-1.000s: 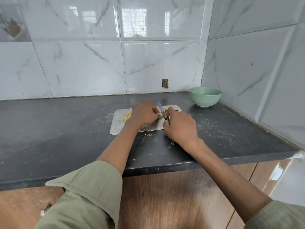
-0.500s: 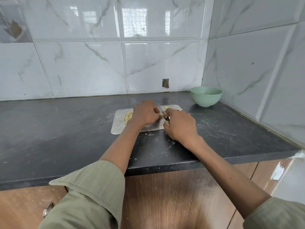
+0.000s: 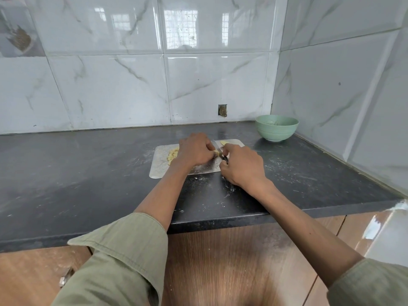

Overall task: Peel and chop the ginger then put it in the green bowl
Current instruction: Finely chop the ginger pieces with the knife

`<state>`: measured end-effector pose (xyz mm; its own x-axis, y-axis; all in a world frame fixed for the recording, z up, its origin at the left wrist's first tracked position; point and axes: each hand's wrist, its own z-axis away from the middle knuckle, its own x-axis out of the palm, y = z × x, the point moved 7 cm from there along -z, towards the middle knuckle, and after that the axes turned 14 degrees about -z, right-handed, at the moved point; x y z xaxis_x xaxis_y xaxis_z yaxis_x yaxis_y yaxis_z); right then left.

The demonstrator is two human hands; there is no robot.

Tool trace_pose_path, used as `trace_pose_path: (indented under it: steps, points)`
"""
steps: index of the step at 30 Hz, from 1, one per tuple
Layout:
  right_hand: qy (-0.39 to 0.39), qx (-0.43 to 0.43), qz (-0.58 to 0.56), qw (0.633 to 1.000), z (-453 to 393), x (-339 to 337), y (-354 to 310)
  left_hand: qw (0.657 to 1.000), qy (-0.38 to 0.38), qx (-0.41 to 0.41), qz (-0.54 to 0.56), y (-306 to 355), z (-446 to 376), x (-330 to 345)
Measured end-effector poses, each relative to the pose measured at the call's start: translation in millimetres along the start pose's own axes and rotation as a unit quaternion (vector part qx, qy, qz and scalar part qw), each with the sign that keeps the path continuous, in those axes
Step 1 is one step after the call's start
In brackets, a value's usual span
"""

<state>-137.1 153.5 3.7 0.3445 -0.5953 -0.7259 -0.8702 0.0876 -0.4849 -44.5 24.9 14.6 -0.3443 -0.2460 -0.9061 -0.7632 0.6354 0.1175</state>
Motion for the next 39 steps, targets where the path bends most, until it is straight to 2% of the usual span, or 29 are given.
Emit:
trace_pose_path:
  steps: [4, 9, 21, 30, 39]
  points:
    - [0.001, -0.010, 0.002, 1.000, -1, 2, -6, 1.000, -0.002, -0.006, 0.009, -2, 1, 0]
    - [-0.009, 0.023, -0.023, 0.999, 6, -5, 8, 1.000, -0.008, -0.006, 0.000, -2, -2, 2]
    - [0.018, -0.006, 0.022, 1.000, 11, -4, -5, 1.000, -0.016, -0.009, 0.011, -2, -1, 2]
    - [0.032, -0.015, 0.013, 0.999, 13, -9, -9, 0.999, -0.030, 0.013, 0.025, -6, -3, 1]
    - [0.011, -0.021, 0.024, 0.999, 12, -4, -10, 0.999, -0.032, 0.011, 0.043, -8, -5, 6]
